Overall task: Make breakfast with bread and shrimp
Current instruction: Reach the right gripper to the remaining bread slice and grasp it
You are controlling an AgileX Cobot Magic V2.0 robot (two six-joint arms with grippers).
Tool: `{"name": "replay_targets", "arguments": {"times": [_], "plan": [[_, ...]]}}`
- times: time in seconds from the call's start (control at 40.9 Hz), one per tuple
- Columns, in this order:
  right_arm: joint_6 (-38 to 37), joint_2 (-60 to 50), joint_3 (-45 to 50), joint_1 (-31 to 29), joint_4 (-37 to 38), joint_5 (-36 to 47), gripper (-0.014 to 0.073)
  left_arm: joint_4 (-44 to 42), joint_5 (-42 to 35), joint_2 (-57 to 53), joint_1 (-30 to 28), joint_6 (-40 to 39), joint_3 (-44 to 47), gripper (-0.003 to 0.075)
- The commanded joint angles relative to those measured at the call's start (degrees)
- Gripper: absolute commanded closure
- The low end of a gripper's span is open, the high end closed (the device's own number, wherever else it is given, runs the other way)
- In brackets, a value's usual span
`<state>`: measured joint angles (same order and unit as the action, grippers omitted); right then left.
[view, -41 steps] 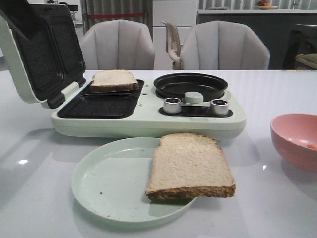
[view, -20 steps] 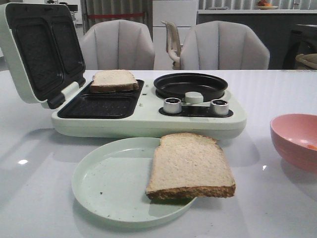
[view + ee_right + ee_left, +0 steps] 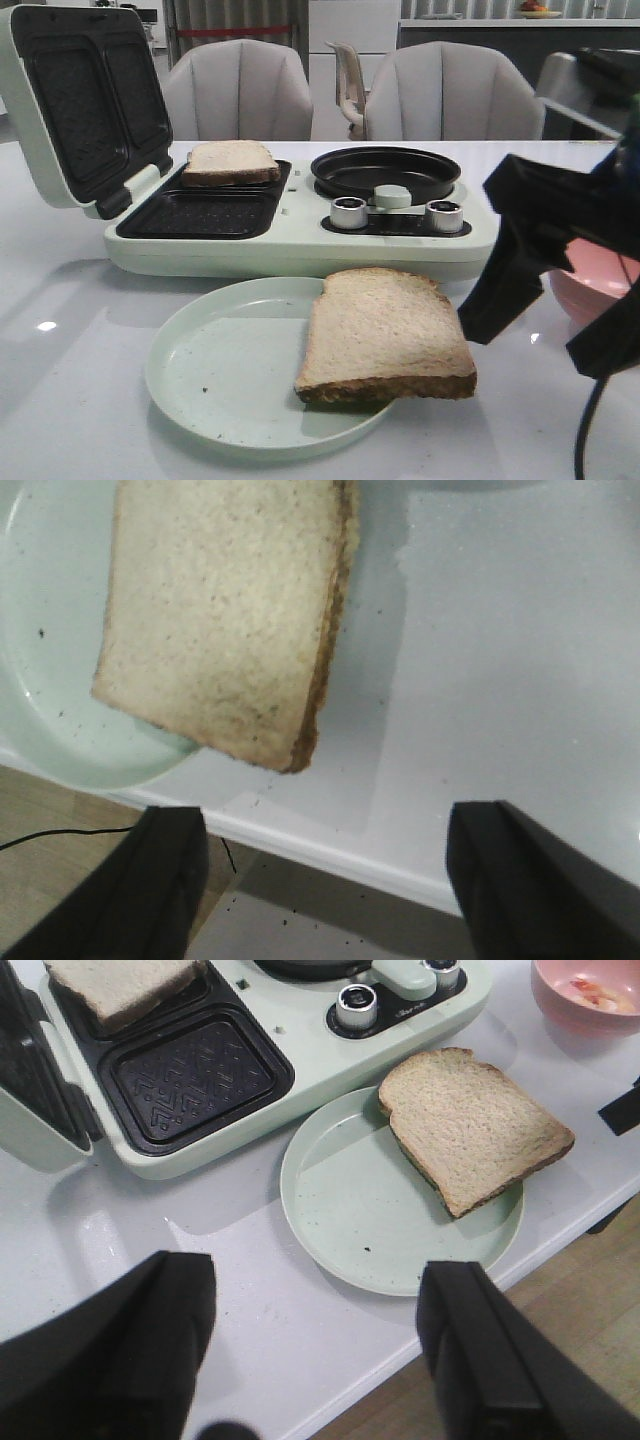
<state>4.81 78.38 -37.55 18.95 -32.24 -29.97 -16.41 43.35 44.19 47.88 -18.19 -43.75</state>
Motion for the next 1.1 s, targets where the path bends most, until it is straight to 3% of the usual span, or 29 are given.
{"name": "replay_targets", "arguments": {"times": [0.0,0.416,0.782,1.075], "plan": [[1.59,3.39,-4.72,0.09,-1.88,1.05,-0.0008,-1.54,-4.13,-0.16,0.46,0.18,-1.47,0.0232],[3.56,18.7,-19.3,0.09,-2.2,-5.08,0.002,-1.67,-4.13,-0.16,0.46,0.18,-1.47,0.0232],[4.15,19.85,-21.17,0.09,-2.2,-6.48,0.038,-1.67,-4.13,-0.16,0.46,0.18,-1.47,0.0232],[4.15,19.31,-21.17,0.09,-2.2,-6.21,0.0559,-2.53,-4.13,-0.16,0.46,0.18,-1.47,0.0232]]}}
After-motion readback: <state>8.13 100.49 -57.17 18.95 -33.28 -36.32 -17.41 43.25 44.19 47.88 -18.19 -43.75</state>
